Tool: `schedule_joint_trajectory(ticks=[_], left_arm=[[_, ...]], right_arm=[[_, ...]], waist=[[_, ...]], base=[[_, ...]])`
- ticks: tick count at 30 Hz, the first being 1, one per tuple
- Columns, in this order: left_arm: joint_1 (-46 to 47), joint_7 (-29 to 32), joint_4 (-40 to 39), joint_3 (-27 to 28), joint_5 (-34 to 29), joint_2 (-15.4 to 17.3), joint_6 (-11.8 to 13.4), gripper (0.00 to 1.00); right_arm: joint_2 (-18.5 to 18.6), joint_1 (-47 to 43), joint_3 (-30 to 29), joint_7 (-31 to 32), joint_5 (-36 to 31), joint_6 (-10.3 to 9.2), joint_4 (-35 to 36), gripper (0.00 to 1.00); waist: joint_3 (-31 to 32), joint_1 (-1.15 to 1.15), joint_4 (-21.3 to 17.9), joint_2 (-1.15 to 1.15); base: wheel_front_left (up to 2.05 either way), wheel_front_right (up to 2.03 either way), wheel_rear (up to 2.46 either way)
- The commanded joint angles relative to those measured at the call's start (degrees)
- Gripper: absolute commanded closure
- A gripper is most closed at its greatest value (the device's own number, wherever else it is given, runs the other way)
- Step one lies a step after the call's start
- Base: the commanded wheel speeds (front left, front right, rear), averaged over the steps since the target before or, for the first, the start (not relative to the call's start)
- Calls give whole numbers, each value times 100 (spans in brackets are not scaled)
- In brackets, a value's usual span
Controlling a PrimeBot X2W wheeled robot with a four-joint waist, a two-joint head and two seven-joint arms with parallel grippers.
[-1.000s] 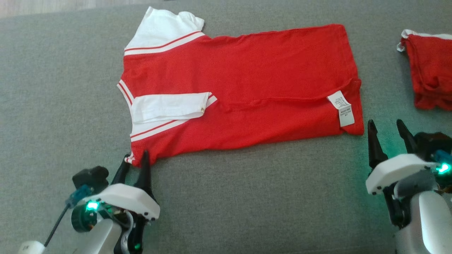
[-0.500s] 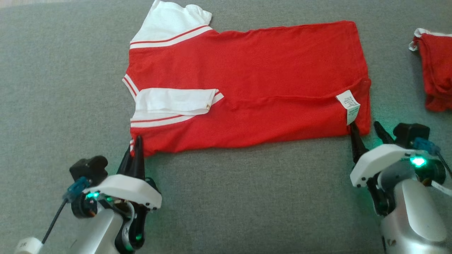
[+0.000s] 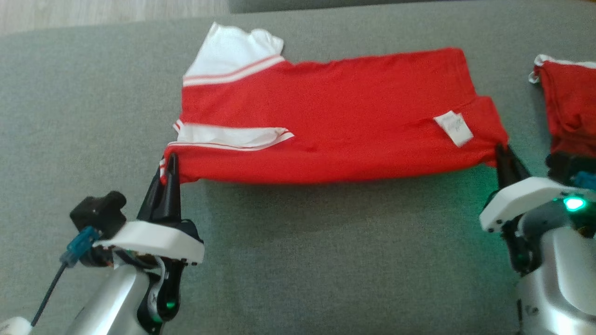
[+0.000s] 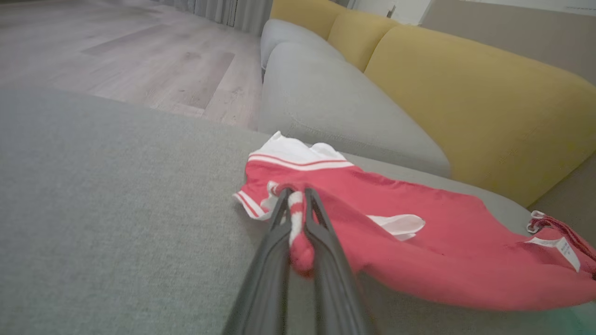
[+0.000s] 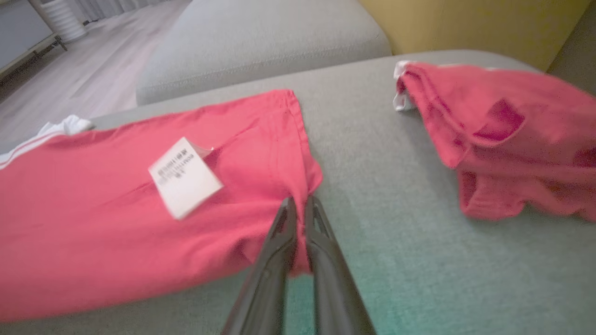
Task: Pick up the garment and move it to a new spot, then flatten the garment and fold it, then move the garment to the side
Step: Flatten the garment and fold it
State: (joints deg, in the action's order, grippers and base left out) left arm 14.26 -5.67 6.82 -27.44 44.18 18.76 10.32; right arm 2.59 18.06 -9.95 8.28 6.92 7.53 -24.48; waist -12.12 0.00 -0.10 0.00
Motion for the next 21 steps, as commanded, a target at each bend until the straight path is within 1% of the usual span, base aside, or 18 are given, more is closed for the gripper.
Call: schedule_joint_trajectory(ticks=[1, 7, 10, 15, 17, 20, 21], left_arm=[[219, -28, -292, 283, -53, 193, 54, 100], [-313, 190, -936, 139, -70, 356, 231, 100], [-723, 257, -1178, 74, -14, 400, 336, 100], [-1393, 285, -1385, -37, 127, 380, 482, 100], [-1579, 248, -1362, -49, 150, 369, 539, 100], [-1703, 209, -1298, -59, 203, 322, 552, 100], [-1746, 202, -1244, -71, 232, 297, 548, 100]], right_arm=[[29, -25, 34, 66, -57, -4, 354, 100], [29, -788, -98, 548, 8, -4, 1276, 100], [29, -1256, -99, 727, 74, -4, 1599, 100], [29, -1877, -61, 810, 235, -4, 1883, 100], [29, -2021, -50, 783, 289, -4, 1923, 100], [29, -2116, -57, 732, 316, -4, 1908, 100], [29, -2146, -71, 698, 330, -4, 1888, 91]], waist=[[114, 0, 5, 0], [289, 0, 8, 0], [323, 0, -6, 0], [343, 0, -32, 0], [345, 0, -51, 0], [346, 0, -58, 0], [348, 0, -61, 0]], base=[[0, 0, 0], [0, 0, 0], [0, 0, 0], [0, 0, 0], [0, 0, 0], [0, 0, 0], [0, 0, 0]])
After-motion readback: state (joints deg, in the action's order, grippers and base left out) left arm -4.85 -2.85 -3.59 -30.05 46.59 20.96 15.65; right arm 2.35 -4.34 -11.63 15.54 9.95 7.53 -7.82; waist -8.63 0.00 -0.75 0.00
